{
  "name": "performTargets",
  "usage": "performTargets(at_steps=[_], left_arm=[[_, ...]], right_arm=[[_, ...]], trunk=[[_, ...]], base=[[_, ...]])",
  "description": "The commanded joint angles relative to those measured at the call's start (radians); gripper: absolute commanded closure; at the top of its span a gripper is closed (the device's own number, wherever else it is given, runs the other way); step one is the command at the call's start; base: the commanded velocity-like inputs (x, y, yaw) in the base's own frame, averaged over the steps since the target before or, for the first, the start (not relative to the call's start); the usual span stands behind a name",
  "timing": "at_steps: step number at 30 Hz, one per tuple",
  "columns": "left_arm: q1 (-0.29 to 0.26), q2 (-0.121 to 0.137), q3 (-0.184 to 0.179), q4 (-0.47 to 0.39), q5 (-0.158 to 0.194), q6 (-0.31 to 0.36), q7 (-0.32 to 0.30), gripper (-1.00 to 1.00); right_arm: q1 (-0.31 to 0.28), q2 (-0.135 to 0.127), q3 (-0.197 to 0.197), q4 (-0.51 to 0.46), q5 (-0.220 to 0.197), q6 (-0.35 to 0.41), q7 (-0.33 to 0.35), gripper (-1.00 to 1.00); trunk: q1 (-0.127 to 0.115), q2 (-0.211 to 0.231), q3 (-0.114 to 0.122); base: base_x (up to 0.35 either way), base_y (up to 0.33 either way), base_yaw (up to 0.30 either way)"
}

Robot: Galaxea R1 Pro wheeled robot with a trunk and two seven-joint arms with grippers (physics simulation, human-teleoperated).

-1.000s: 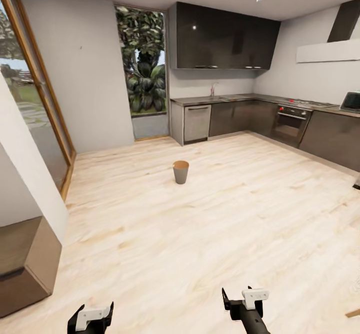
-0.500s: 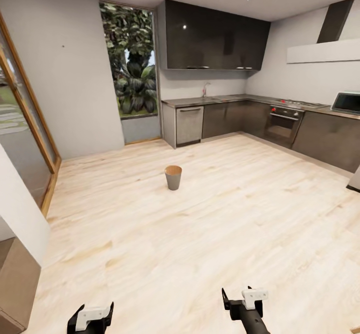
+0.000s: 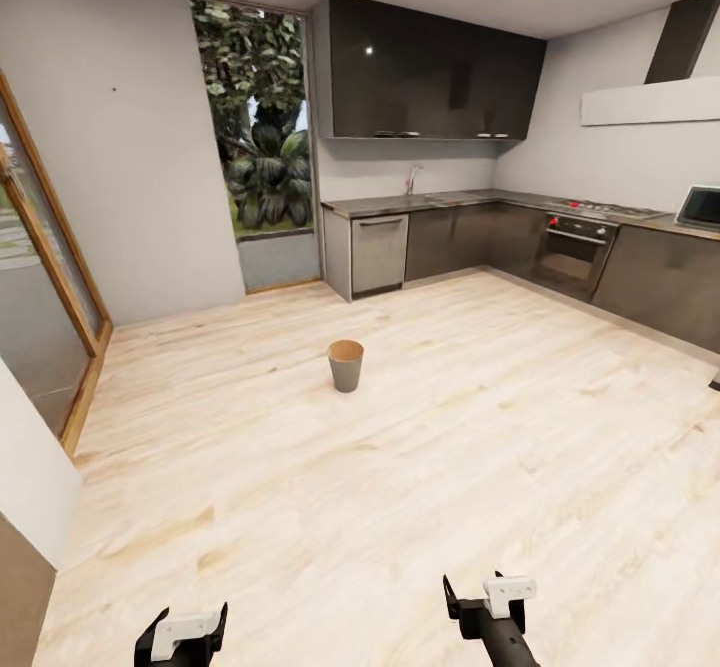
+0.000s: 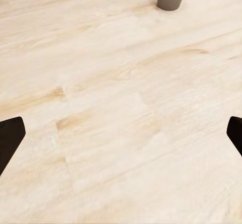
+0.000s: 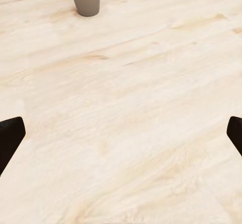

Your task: Put the three can of soda from the living room inside the tash can in the kitchen.

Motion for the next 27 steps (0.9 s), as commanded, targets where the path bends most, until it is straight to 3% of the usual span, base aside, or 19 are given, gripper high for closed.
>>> performTargets(at_steps=[1, 27], left_arm=[[0.000, 0.000, 0.000, 0.000, 0.000, 0.000, 0.000, -1.00], [0.000, 0.000, 0.000, 0.000, 0.000, 0.000, 0.000, -1.00]], right_arm=[[0.000, 0.000, 0.000, 0.000, 0.000, 0.000, 0.000, -1.00], [0.000, 0.000, 0.008, 0.000, 0.000, 0.000, 0.000, -1.00]], trunk=[[0.000, 0.000, 0.000], [0.000, 0.000, 0.000]], base=[[0.321, 0.000, 0.000], [0.321, 0.000, 0.000]])
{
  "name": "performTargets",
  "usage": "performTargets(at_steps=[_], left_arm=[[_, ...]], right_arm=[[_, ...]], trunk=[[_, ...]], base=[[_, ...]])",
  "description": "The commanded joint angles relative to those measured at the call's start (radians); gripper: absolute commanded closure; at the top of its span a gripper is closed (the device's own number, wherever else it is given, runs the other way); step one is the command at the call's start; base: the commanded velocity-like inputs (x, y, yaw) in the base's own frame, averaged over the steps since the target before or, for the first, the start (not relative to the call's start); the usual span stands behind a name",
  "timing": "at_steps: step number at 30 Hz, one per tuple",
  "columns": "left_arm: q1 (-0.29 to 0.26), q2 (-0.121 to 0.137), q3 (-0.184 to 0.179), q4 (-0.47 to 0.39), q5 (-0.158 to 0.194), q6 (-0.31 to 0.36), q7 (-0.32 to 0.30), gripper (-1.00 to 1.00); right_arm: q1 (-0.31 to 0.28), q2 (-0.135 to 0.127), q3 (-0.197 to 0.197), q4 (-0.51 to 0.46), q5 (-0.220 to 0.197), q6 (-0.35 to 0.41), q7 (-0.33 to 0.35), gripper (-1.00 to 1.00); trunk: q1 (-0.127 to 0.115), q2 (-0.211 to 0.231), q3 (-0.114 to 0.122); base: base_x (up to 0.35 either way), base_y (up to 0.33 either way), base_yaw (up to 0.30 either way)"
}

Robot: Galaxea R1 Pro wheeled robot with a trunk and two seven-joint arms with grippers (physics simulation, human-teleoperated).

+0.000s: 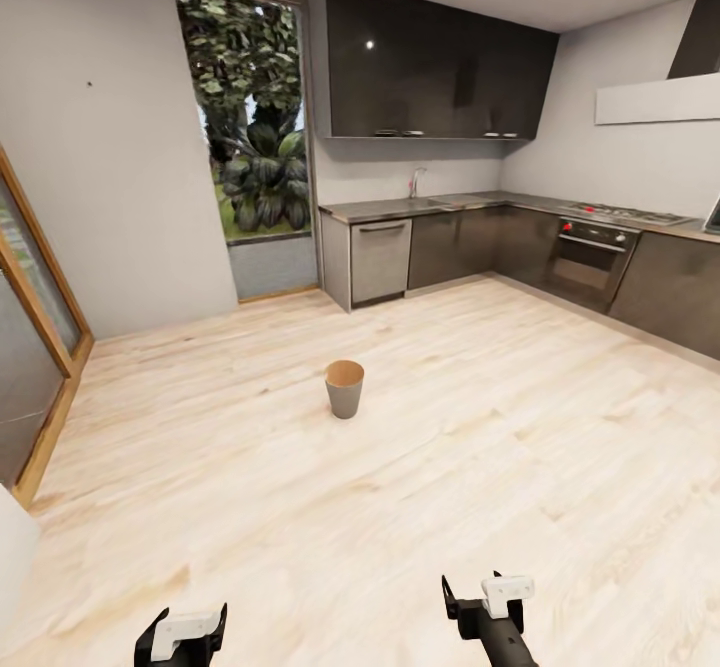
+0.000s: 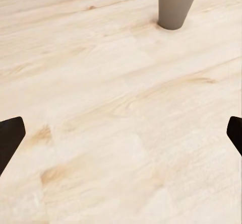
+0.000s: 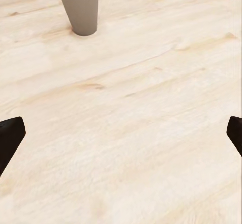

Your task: Put the three can of soda from the living room inside the tash can in the kitchen.

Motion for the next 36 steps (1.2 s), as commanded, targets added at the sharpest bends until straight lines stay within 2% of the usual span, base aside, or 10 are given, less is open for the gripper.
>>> performTargets(at_steps=[1, 13, 25, 36], left_arm=[[0.000, 0.000, 0.000, 0.000, 0.000, 0.000, 0.000, -1.00], [0.000, 0.000, 0.000, 0.000, 0.000, 0.000, 0.000, -1.00], [0.000, 0.000, 0.000, 0.000, 0.000, 0.000, 0.000, -1.00], [0.000, 0.000, 0.000, 0.000, 0.000, 0.000, 0.000, -1.00]], right_arm=[[0.000, 0.000, 0.000, 0.000, 0.000, 0.000, 0.000, -1.00], [0.000, 0.000, 0.001, 0.001, 0.000, 0.000, 0.000, -1.00], [0.000, 0.000, 0.001, 0.001, 0.000, 0.000, 0.000, -1.00], [0.000, -0.001, 0.022, 0.001, 0.000, 0.000, 0.000, -1.00]], trunk=[[0.000, 0.000, 0.000], [0.000, 0.000, 0.000], [0.000, 0.000, 0.000], [0.000, 0.000, 0.000]], base=[[0.321, 0.000, 0.000], [0.320, 0.000, 0.055], [0.320, 0.000, 0.205], [0.321, 0.000, 0.221]])
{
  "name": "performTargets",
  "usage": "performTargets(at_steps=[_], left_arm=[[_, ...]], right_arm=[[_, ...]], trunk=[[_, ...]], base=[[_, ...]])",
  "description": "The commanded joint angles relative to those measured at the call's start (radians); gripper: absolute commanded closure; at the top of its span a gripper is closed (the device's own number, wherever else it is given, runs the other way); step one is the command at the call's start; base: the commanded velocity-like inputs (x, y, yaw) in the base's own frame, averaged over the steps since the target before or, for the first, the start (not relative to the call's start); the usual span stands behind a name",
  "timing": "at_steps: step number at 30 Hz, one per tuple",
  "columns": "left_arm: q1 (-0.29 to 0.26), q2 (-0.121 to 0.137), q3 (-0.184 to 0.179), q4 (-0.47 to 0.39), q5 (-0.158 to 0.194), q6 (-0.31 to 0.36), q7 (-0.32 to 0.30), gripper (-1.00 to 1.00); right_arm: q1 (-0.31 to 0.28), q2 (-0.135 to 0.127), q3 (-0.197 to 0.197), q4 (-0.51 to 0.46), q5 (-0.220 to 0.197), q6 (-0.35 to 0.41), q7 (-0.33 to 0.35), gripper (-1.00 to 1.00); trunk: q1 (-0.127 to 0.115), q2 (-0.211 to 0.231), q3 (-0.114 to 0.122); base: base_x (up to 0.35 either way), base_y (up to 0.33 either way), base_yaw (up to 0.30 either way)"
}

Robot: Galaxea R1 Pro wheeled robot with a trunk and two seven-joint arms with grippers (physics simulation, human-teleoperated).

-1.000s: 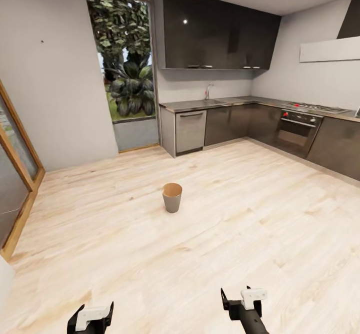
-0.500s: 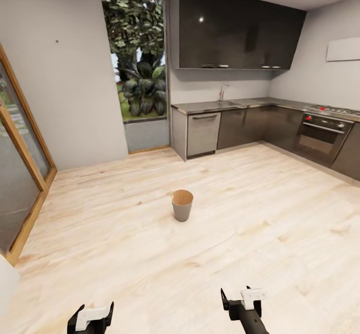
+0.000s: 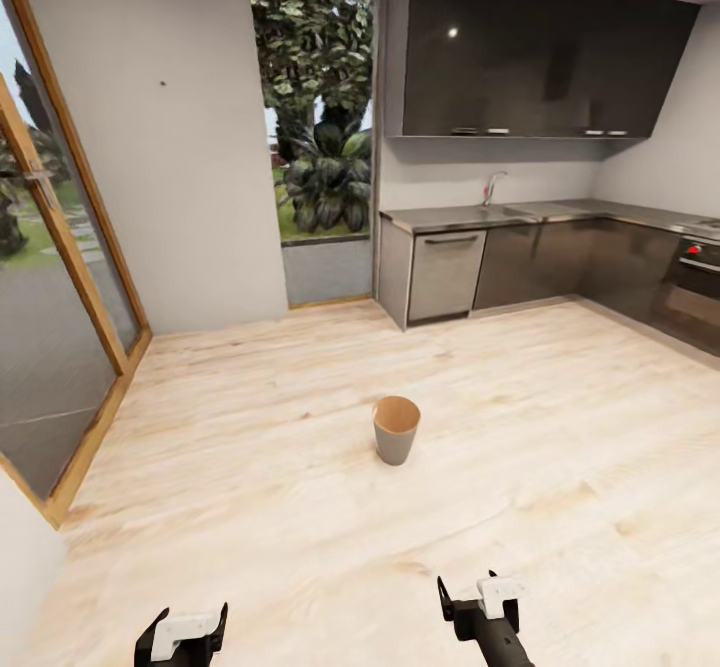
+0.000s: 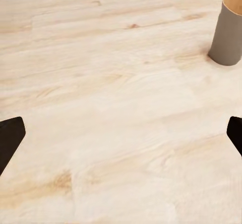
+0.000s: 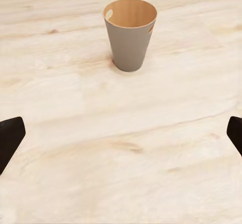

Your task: Put the three can of soda from the living room inside the tash can in the kitchen.

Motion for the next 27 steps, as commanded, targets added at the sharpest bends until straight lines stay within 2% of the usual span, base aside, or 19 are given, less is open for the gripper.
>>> performTargets(at_steps=[1, 12, 27], left_arm=[[0.000, 0.000, 0.000, 0.000, 0.000, 0.000, 0.000, -1.00], [0.000, 0.000, 0.000, 0.000, 0.000, 0.000, 0.000, -1.00], [0.000, 0.000, 0.000, 0.000, 0.000, 0.000, 0.000, -1.00]], right_arm=[[0.000, 0.000, 0.000, 0.000, 0.000, 0.000, 0.000, -1.00], [0.000, 0.000, 0.001, -0.001, 0.002, -0.001, 0.000, -1.00], [0.000, -0.004, -0.006, -0.002, -0.001, -0.040, 0.000, -1.00]], trunk=[[0.000, 0.000, 0.000], [0.000, 0.000, 0.000], [0.000, 0.000, 0.000]], base=[[0.321, 0.000, 0.168], [0.321, 0.000, 0.035], [0.320, 0.000, 0.001]])
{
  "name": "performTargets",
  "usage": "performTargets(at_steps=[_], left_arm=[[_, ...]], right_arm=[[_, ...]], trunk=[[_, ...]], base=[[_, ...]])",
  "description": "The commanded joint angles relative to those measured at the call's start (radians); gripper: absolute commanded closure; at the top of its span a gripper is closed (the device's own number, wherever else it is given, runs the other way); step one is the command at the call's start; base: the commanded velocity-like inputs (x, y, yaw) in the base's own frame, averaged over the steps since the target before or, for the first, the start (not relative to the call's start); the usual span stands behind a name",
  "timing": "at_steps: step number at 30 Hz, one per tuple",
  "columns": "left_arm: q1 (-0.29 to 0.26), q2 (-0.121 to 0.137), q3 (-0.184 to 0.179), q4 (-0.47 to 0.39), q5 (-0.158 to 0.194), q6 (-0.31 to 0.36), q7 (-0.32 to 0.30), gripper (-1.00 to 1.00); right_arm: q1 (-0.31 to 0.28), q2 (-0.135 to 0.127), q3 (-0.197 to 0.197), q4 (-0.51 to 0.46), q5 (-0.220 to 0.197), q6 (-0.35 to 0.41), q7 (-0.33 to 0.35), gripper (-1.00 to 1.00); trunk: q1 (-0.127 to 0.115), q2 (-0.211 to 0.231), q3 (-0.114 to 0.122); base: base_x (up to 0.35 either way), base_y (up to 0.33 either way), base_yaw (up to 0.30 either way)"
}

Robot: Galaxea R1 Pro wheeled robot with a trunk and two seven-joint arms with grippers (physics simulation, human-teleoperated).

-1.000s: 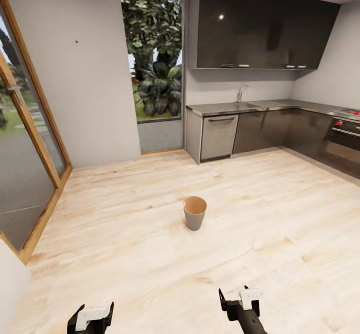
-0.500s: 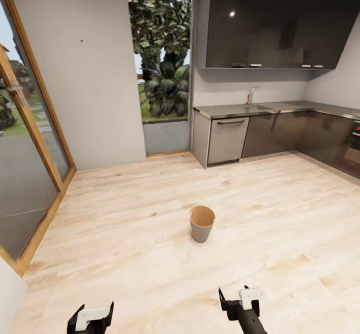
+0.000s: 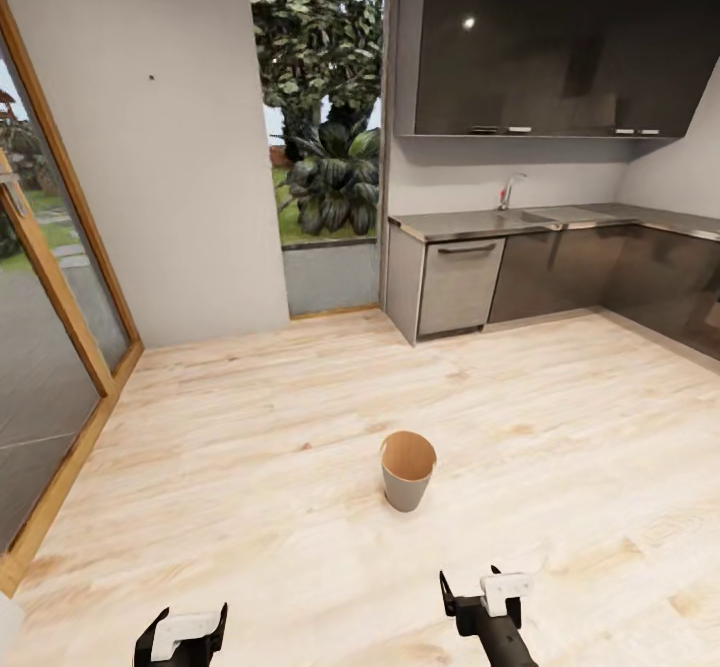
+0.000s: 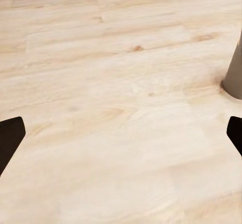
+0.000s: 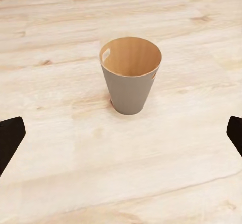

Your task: Put the three can of soda from the living room inside the tash can in the kitchen.

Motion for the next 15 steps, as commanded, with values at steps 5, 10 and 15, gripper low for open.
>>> performTargets(at_steps=[5, 10, 15], left_arm=[[0.000, 0.000, 0.000, 0.000, 0.000, 0.000, 0.000, -1.00], [0.000, 0.000, 0.000, 0.000, -0.001, 0.000, 0.000, -1.00], [0.000, 0.000, 0.000, 0.000, -0.001, 0.000, 0.000, -1.00]], right_arm=[[0.000, 0.000, 0.000, 0.000, 0.000, 0.000, 0.000, -1.00], [0.000, 0.000, 0.000, 0.001, -0.001, 0.000, 0.000, -1.00], [0.000, 0.000, 0.001, 0.000, 0.000, 0.000, 0.000, -1.00]], trunk=[[0.000, 0.000, 0.000], [0.000, 0.000, 0.000], [0.000, 0.000, 0.000]], base=[[0.321, 0.000, 0.000], [0.321, 0.000, 0.000], [0.321, 0.000, 0.000]])
